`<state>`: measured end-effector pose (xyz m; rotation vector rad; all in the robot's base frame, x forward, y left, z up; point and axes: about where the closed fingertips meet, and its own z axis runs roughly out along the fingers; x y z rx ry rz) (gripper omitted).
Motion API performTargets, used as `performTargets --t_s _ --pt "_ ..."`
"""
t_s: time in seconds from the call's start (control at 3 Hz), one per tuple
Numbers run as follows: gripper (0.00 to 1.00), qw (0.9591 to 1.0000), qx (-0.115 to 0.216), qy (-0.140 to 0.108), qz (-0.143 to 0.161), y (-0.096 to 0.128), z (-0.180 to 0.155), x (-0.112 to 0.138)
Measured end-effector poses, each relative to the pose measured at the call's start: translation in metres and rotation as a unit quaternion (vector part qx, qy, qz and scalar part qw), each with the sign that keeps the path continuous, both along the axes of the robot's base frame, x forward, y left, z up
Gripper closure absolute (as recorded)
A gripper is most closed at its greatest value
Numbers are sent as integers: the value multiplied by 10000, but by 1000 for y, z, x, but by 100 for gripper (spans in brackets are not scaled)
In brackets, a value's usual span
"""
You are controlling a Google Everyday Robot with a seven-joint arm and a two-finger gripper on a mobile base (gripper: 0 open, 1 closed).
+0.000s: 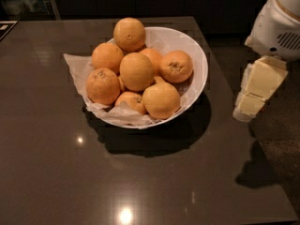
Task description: Pick orange from white bowl
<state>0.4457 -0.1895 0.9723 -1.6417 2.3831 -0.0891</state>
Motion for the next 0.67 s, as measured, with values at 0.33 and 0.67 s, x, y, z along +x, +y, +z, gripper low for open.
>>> performTargets --t_s 0.33,0.67 --pt "0 9996 159 243 -58 24 3 11" --pt "0 9996 169 239 -56 26 4 12"
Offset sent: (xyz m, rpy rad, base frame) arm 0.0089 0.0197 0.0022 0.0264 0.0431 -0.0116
